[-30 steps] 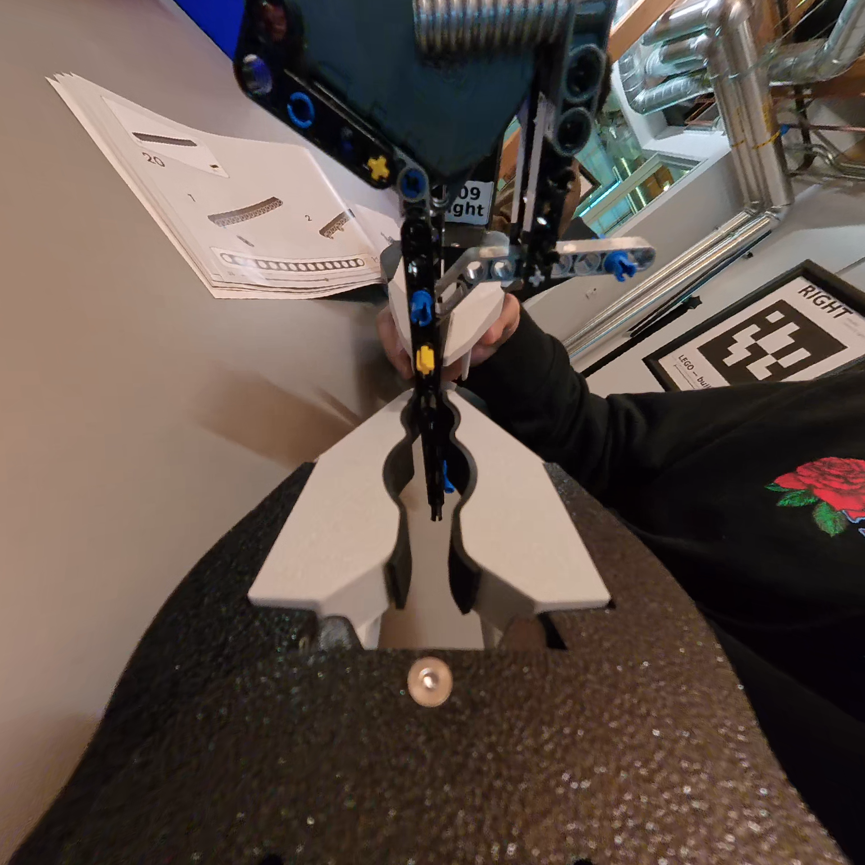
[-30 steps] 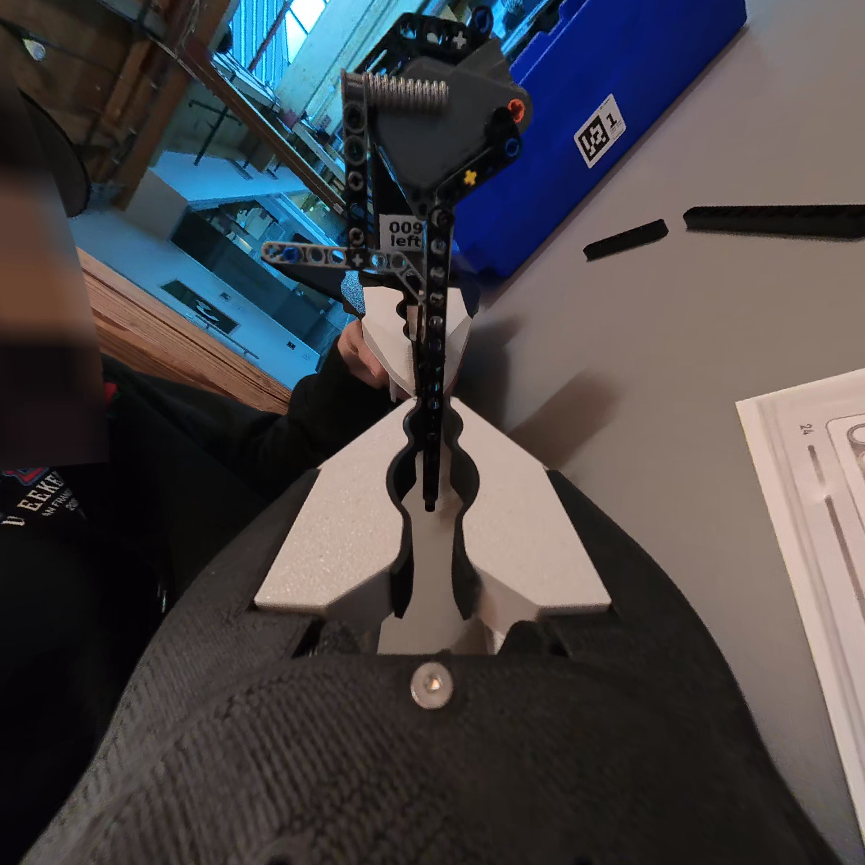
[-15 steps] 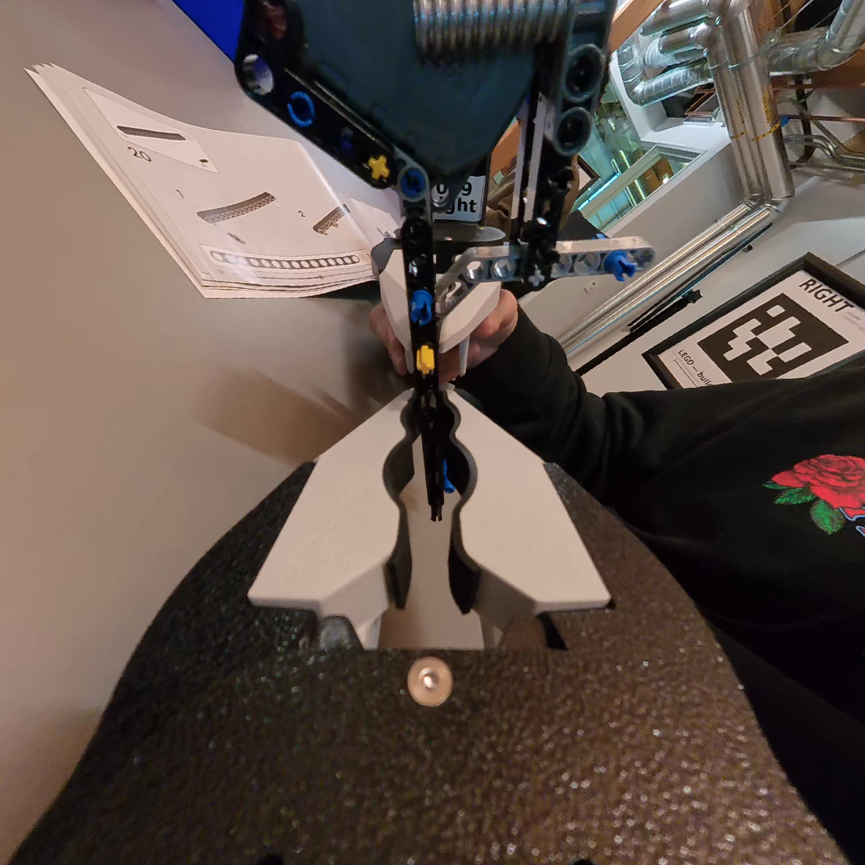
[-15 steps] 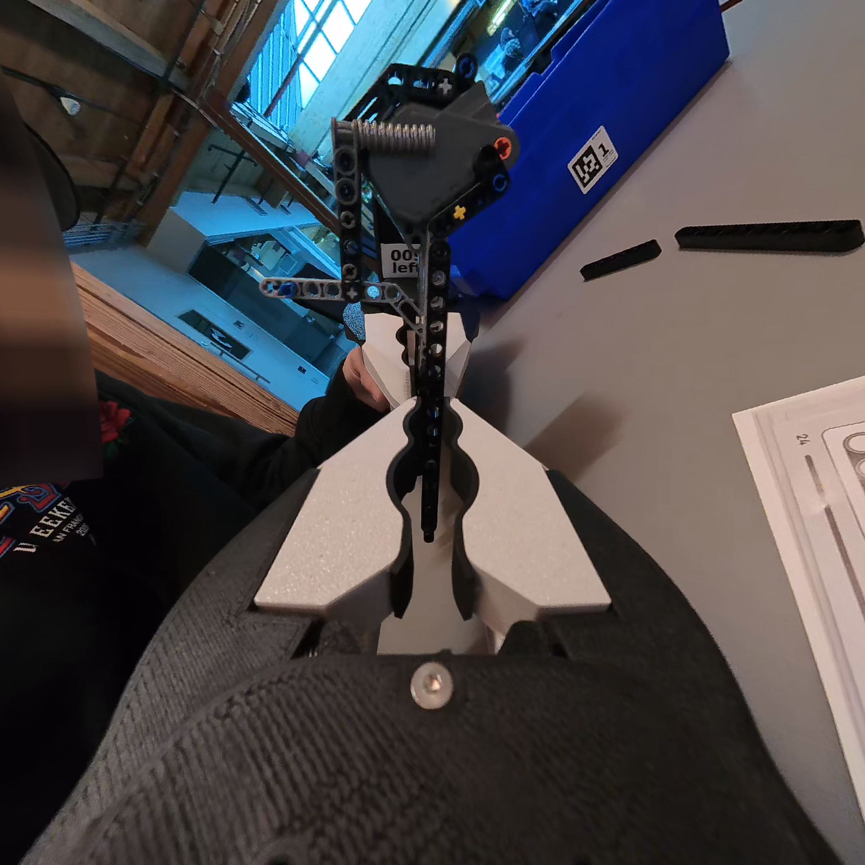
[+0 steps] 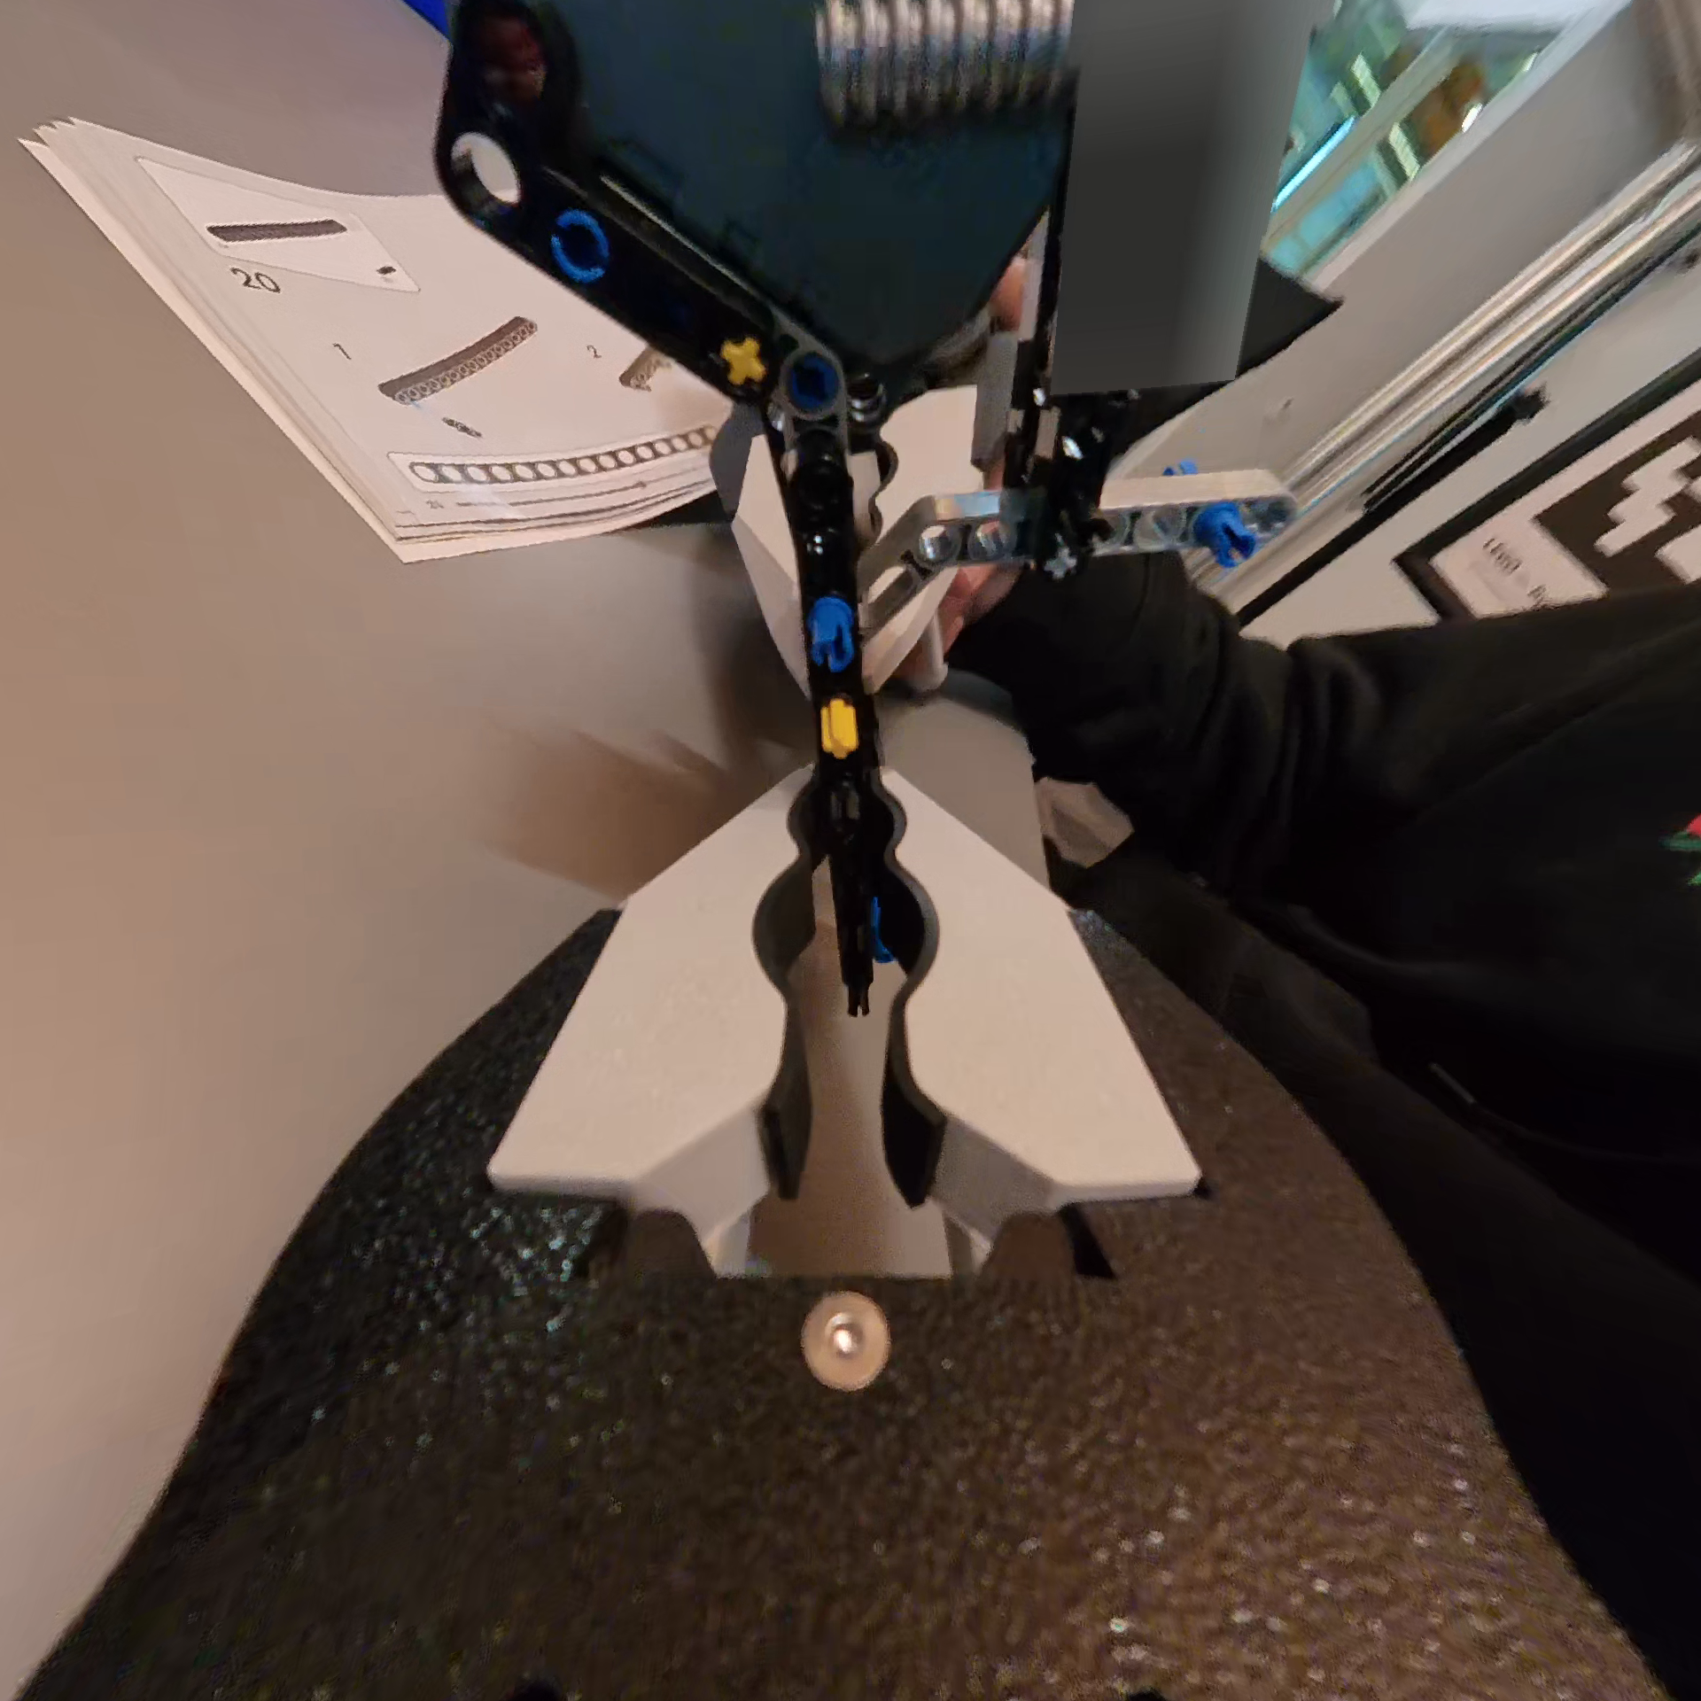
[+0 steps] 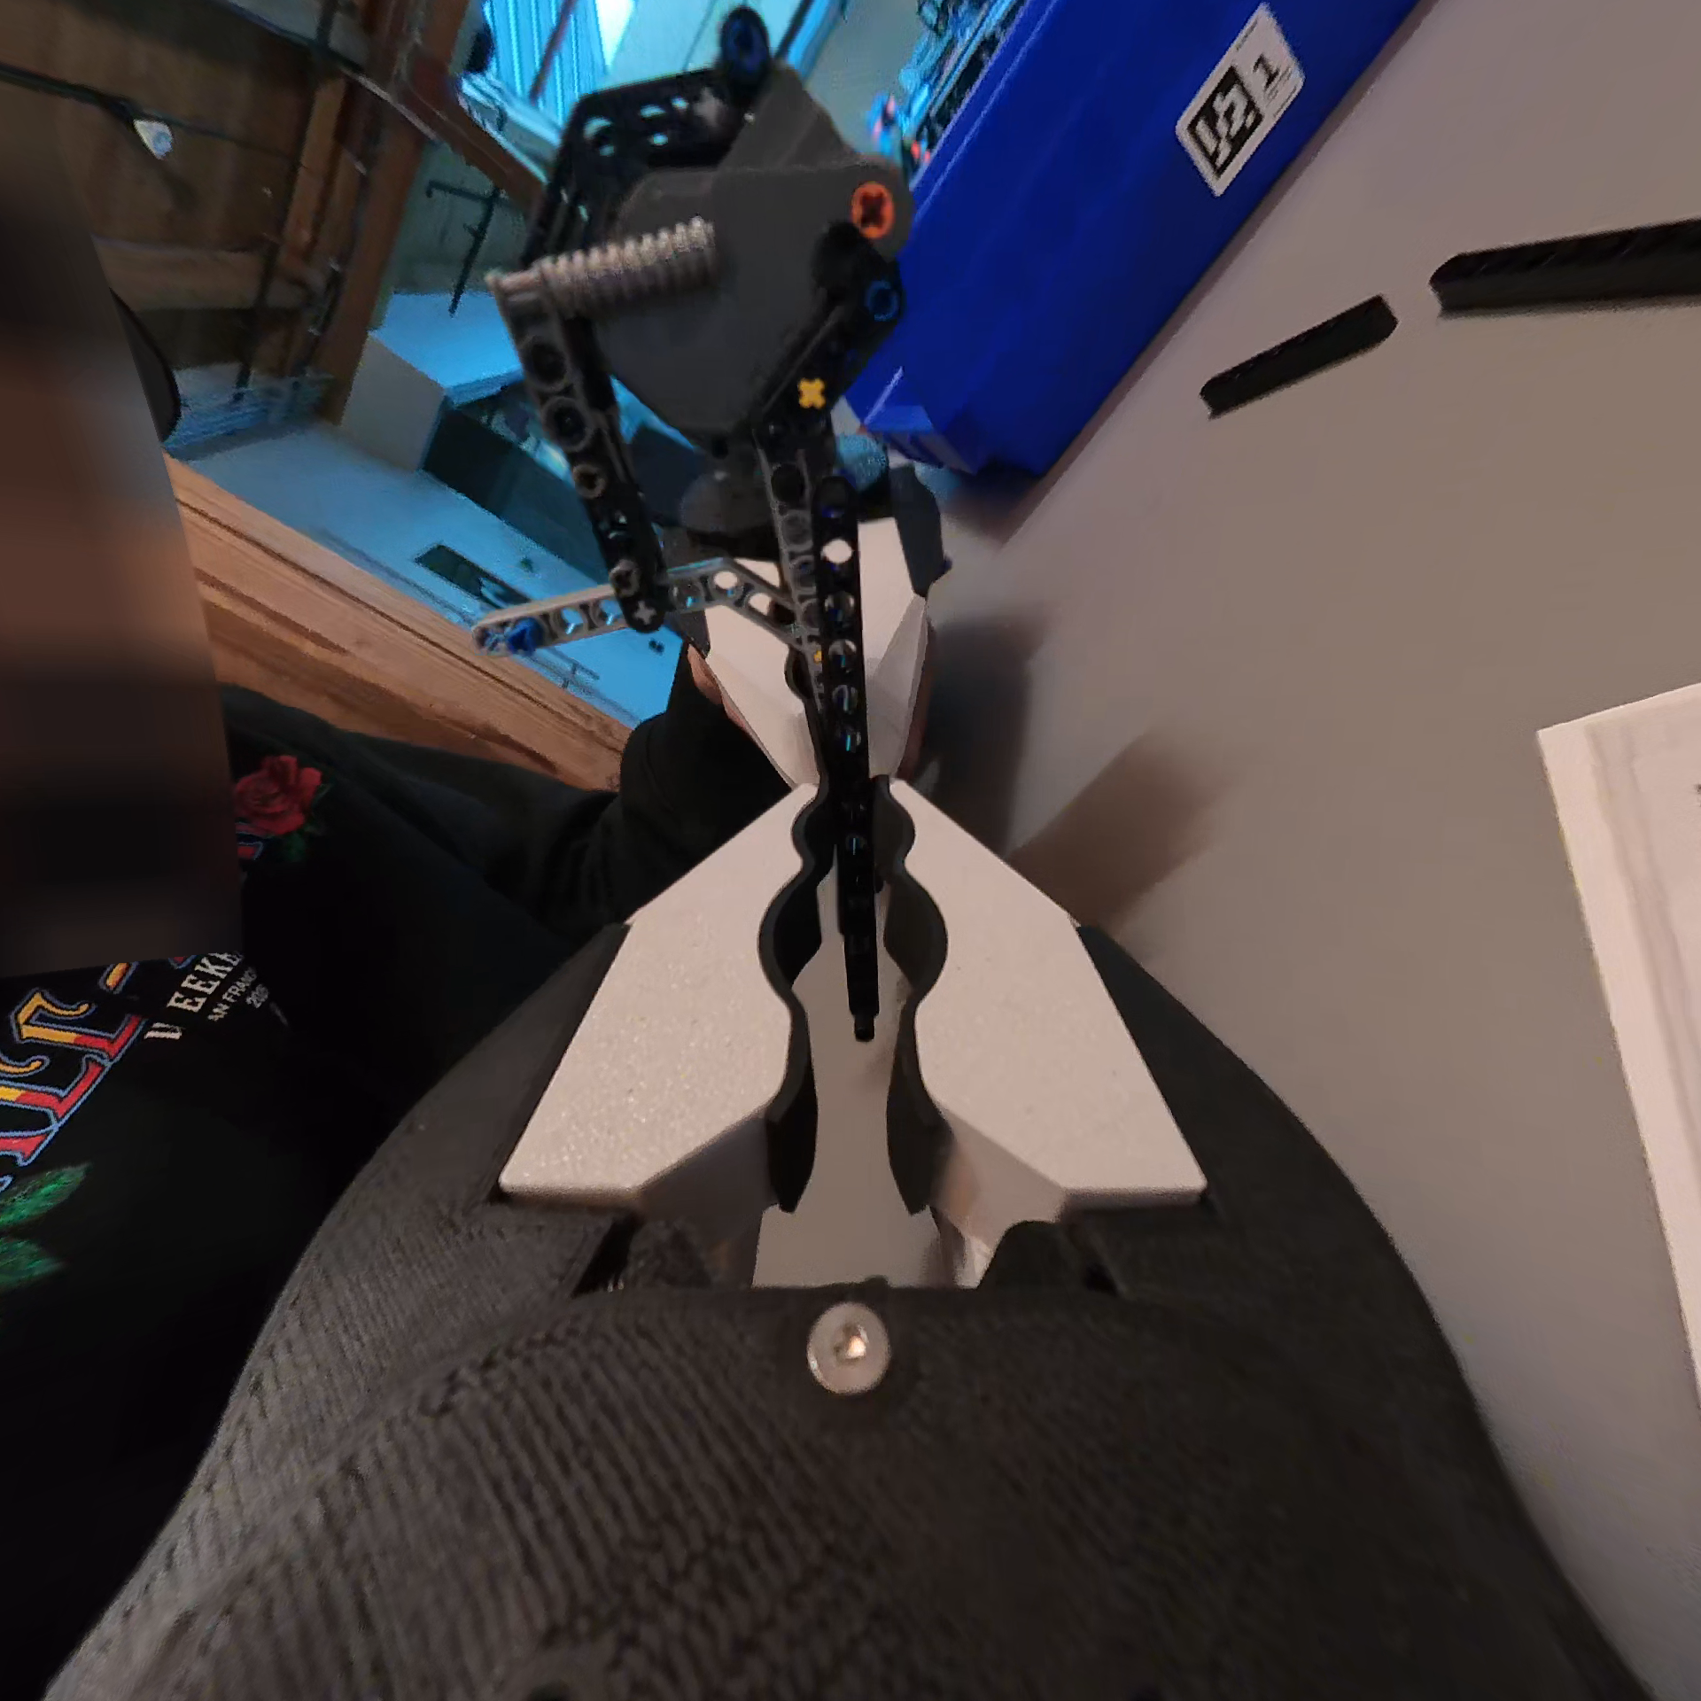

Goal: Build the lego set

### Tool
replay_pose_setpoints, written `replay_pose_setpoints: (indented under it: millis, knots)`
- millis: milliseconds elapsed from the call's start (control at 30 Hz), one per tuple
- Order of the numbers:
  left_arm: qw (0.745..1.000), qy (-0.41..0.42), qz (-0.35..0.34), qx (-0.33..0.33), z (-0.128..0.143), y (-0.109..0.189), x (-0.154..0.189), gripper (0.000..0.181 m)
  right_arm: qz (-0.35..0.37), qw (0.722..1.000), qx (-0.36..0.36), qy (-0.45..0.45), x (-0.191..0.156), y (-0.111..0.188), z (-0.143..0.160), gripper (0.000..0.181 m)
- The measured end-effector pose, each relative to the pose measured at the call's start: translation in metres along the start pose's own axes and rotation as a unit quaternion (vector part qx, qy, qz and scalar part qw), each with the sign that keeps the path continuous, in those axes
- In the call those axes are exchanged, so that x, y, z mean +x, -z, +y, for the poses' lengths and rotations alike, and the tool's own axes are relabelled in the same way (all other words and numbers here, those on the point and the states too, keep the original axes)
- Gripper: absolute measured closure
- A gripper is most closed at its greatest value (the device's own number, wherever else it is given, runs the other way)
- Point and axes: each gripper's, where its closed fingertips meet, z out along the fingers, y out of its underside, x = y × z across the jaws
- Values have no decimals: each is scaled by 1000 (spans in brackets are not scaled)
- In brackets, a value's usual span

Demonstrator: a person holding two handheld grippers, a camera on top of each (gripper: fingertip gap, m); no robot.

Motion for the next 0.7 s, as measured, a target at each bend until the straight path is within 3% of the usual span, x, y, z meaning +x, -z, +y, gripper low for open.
replay_pose_setpoints:
  millis: [100, 267, 433, 600, 700]
  knots:
    - [1000, -10, -15, -12, 3, 0, -3, 176, 10, 1000, -15, 7, 4, -1, 2, 176]
    - [998, 65, 18, 5, 2, -3, -3, 176, 19, 1000, -14, 20, 5, 0, 1, 176]
    - [999, -4, -24, -27, 7, -3, -5, 176, 17, 999, -39, 8, 8, -1, 6, 176]
    - [999, -8, -31, -35, 9, -5, -6, 176, 4, 998, -56, -19, 10, -1, 7, 176]
    - [999, 32, -12, -17, 6, -6, -6, 176, 1, 999, -46, -24, 10, 0, 4, 176]
